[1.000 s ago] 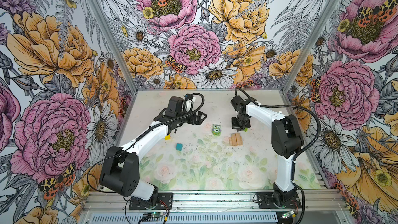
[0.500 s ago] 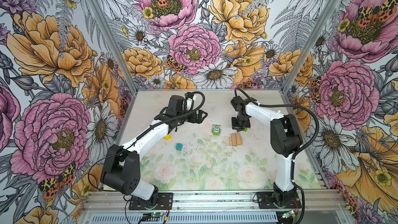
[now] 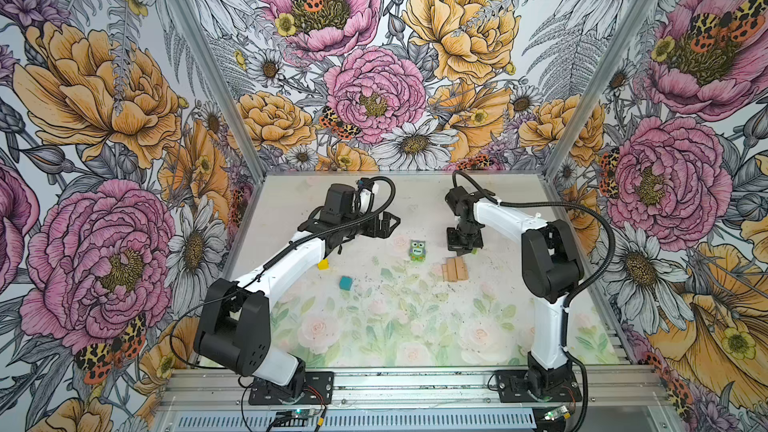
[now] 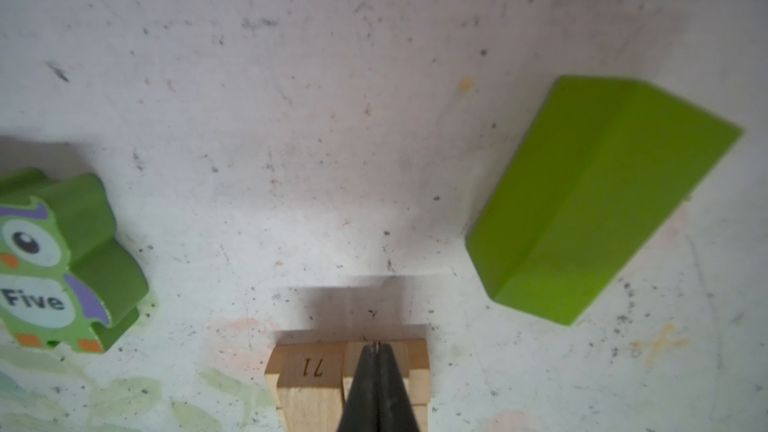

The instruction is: Build the wood block tower

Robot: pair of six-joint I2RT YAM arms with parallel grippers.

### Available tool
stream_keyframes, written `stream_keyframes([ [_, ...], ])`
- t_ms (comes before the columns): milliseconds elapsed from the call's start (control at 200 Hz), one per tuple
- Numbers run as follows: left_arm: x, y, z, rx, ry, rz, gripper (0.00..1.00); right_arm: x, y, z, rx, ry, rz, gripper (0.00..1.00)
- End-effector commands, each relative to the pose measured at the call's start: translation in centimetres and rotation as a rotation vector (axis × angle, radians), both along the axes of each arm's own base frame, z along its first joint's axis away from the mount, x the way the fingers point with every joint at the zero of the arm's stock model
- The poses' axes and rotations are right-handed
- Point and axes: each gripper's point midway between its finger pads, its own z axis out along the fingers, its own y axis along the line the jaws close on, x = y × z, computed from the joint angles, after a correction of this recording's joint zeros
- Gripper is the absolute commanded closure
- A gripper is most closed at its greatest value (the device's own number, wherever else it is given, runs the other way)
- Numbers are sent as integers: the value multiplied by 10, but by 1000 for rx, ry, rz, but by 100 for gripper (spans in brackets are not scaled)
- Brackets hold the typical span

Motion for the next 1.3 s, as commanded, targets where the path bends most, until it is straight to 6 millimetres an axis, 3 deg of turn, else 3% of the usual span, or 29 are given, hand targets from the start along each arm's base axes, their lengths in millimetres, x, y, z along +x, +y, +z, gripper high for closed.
stream_keyframes([
  [0, 5, 0, 5, -8, -14, 14, 1, 0, 0, 0, 8, -1, -7, 100],
  [335, 7, 1, 4, -9, -13, 16, 1, -5, -1, -1, 6, 5, -9, 100],
  [550, 8, 1, 5, -9, -16, 12, 1, 9, 1, 14, 13, -50, -4, 100],
  [665, 10, 1, 6, -8, -17, 12, 1, 23, 1, 35, 24, -111, -9, 84],
  [761, 10, 1, 8, -10, -22, 11, 1, 27, 1, 47, 30, -132, -19, 78],
  [981, 11, 2, 8, -10, -22, 12, 1, 6, -1, 52, 35, -117, -62, 50],
  [1296, 7, 7, 5, -16, -9, 4, 1, -28, 9, 33, 17, -61, -79, 44],
])
